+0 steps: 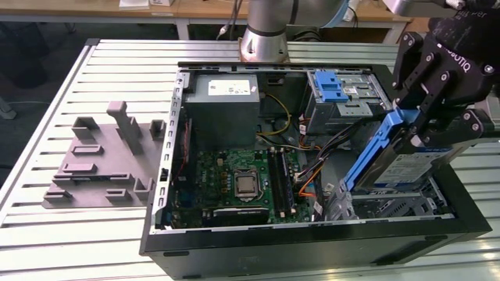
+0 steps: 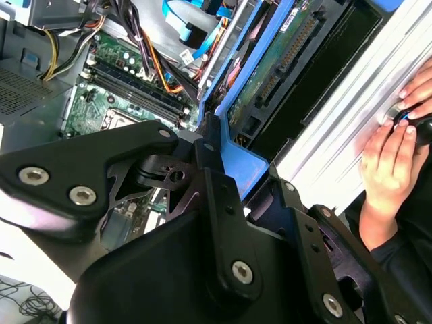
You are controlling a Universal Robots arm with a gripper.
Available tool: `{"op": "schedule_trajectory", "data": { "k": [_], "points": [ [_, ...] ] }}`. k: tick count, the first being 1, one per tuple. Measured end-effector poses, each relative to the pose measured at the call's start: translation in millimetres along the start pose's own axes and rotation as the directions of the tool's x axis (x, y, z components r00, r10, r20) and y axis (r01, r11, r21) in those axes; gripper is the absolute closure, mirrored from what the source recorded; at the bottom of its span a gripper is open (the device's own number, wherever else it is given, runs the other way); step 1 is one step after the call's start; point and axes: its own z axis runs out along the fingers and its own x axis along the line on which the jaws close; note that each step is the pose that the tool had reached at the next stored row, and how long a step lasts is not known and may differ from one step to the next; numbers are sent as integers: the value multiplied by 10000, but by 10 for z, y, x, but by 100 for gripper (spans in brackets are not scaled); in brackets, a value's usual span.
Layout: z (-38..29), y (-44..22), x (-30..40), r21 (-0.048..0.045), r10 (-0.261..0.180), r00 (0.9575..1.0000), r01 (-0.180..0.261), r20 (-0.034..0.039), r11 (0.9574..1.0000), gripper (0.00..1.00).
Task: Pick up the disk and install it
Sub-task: 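Insert the disk into the insertion slot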
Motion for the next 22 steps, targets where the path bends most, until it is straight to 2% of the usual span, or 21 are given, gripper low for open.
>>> {"op": "schedule_trajectory", "data": {
  "k": [22],
  "points": [
    [194,-6,2,0,0,10000,0,0,10000,64]
  ]
}}
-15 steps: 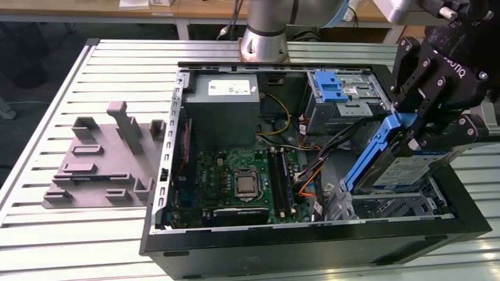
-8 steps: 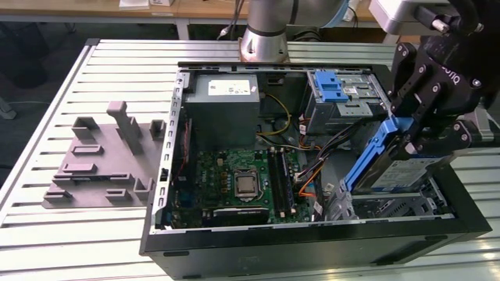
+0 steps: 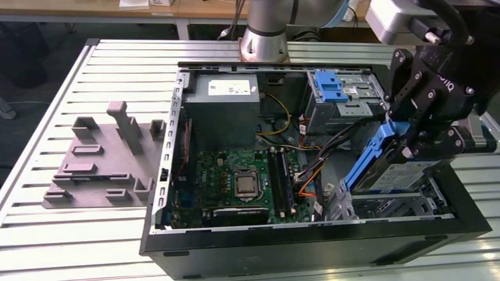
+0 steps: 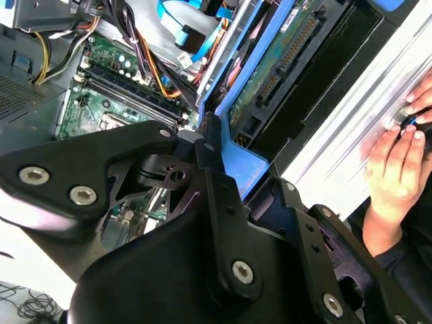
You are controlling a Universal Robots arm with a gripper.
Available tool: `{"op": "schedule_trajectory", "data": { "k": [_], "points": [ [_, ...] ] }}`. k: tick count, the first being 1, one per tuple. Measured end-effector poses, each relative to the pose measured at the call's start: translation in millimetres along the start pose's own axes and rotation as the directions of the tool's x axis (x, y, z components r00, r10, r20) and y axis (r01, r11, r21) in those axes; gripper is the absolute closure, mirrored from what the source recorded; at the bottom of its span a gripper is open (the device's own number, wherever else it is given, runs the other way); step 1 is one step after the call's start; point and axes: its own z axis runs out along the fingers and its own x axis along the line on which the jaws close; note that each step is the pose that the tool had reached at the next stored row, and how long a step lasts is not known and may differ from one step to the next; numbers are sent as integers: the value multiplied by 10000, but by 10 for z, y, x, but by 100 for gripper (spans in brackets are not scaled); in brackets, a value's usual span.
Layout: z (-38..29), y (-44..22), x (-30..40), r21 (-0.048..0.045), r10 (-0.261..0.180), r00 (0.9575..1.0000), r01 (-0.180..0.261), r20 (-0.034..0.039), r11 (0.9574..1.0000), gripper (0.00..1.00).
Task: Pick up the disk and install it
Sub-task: 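Insert the disk into the insertion slot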
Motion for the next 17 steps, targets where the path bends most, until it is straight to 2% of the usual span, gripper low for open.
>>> {"op": "schedule_trajectory", "data": {
  "k": [17],
  "points": [
    [144,-6,1,0,0,10000,0,1,10000,64]
  ]
}}
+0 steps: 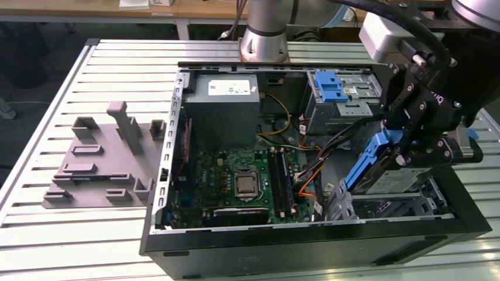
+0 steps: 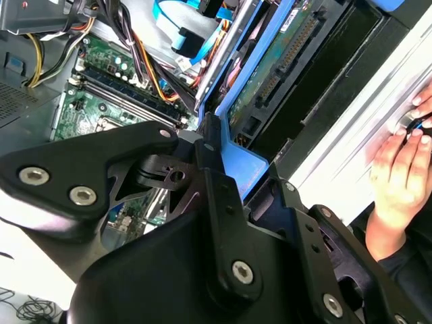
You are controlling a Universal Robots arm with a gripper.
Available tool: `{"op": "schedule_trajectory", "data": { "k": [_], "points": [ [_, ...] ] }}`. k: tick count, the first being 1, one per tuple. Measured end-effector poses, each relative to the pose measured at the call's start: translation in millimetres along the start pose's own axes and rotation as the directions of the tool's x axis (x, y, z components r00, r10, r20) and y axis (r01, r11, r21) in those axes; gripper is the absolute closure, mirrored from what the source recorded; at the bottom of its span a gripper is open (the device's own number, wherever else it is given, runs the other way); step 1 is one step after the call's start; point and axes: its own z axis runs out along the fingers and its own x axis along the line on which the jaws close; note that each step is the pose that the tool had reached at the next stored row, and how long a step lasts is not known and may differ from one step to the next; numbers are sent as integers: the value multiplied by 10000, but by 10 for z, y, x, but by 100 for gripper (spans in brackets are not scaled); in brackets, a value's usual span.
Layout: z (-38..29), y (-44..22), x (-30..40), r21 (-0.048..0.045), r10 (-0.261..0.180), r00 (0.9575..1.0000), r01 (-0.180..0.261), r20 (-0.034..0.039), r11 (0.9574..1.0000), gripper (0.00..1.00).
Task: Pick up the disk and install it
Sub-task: 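Insert the disk into the insertion slot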
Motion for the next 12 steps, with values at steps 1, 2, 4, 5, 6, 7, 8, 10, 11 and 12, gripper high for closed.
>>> {"op": "schedule_trajectory", "data": {
  "k": [1,2,4,5,6,7,8,10,11,12],
  "points": [
    [9,0,0,0,0,10000,0,0,10000,64],
    [18,0,0,0,0,10000,0,-1,10000,64],
    [37,0,0,0,0,10000,0,1,10000,64],
    [47,-1,1,0,0,10000,0,0,10000,64],
    [56,-1,1,0,0,10000,0,0,10000,64],
    [66,0,1,0,0,10000,0,-1,10000,64],
    [77,0,1,0,0,10000,0,-1,10000,64],
    [98,0,1,0,0,10000,0,-1,10000,64],
    [108,0,1,0,0,10000,0,-1,10000,64],
    [119,-1,1,0,-1,10000,1,-1,10000,64]
  ]
}}
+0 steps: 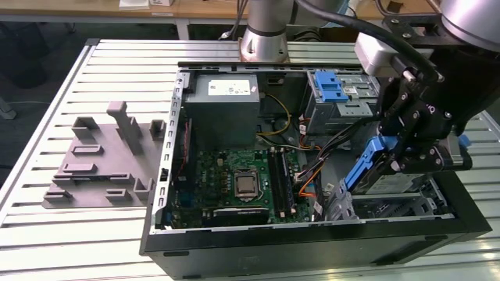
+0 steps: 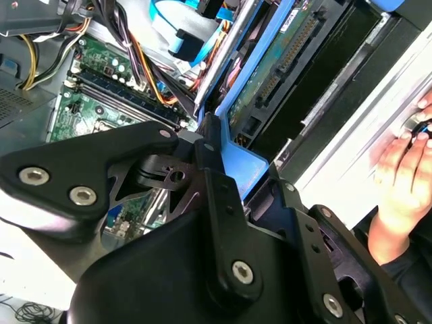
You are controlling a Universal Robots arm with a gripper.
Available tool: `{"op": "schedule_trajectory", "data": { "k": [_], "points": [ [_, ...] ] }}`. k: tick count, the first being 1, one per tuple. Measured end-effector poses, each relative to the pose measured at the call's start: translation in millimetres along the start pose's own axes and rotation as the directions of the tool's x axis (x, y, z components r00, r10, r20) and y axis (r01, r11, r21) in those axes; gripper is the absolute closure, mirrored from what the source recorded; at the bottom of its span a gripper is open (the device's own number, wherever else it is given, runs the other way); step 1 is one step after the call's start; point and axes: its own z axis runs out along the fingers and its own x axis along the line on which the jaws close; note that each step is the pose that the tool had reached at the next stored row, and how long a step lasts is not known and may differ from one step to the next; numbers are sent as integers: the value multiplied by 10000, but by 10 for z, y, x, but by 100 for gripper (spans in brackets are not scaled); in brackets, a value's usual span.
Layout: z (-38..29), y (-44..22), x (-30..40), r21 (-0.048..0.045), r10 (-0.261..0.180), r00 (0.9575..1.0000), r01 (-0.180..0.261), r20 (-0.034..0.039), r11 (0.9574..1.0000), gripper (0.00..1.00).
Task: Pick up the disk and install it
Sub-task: 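Insert the disk into the insertion slot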
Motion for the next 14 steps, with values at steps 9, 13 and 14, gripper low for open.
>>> {"op": "schedule_trajectory", "data": {
  "k": [9,13,14],
  "points": [
    [94,1,1,0,0,10000,0,-1,10000,64],
    [137,1,1,0,0,10000,0,0,10000,64],
    [147,1,1,0,0,10000,0,1,10000,64]
  ]
}}
